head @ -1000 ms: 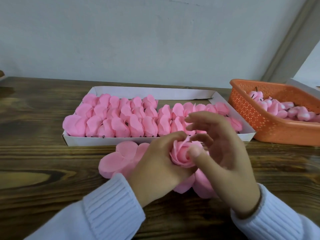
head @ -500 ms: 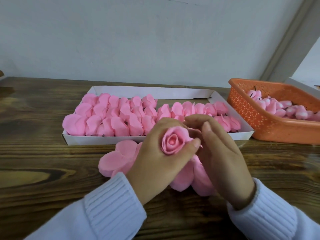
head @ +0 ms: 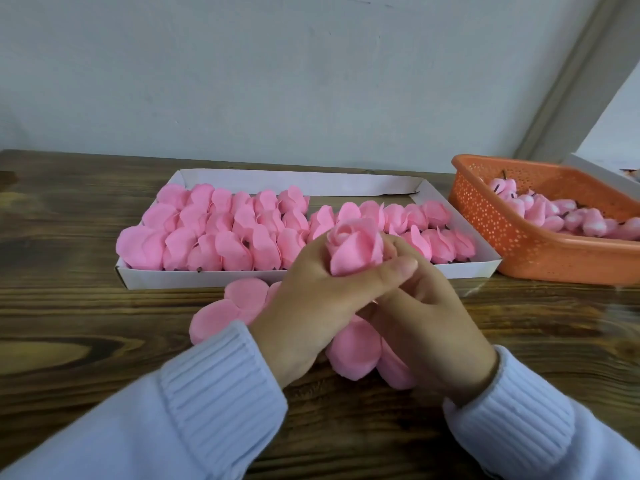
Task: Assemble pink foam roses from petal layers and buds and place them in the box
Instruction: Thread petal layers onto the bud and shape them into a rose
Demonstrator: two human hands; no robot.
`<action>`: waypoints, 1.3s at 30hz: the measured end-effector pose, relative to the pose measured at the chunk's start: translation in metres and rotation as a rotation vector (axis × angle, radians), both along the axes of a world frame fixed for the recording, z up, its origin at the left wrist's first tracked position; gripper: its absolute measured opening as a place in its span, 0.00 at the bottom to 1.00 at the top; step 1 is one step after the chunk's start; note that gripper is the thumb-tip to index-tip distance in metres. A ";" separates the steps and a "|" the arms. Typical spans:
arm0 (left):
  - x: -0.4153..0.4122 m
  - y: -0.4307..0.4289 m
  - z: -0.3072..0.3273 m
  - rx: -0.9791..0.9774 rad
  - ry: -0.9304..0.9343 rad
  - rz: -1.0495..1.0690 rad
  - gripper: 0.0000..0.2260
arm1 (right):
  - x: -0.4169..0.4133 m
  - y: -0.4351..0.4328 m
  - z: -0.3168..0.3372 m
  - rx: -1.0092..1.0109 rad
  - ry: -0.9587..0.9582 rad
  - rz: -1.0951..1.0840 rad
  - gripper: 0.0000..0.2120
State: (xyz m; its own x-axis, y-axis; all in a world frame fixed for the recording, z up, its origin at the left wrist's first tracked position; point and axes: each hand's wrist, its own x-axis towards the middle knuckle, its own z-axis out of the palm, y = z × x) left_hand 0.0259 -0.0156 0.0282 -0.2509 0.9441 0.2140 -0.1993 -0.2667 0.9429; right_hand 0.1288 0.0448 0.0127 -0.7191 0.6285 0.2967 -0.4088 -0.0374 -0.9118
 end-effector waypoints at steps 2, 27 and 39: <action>-0.001 0.001 0.005 -0.021 0.013 -0.024 0.08 | 0.000 0.002 0.000 -0.098 -0.012 0.051 0.19; 0.004 -0.004 0.005 0.024 0.059 0.088 0.08 | 0.002 0.005 -0.002 -0.289 -0.067 0.289 0.22; -0.002 -0.004 0.003 0.073 0.125 0.085 0.10 | 0.003 0.006 -0.003 -0.339 0.037 0.405 0.14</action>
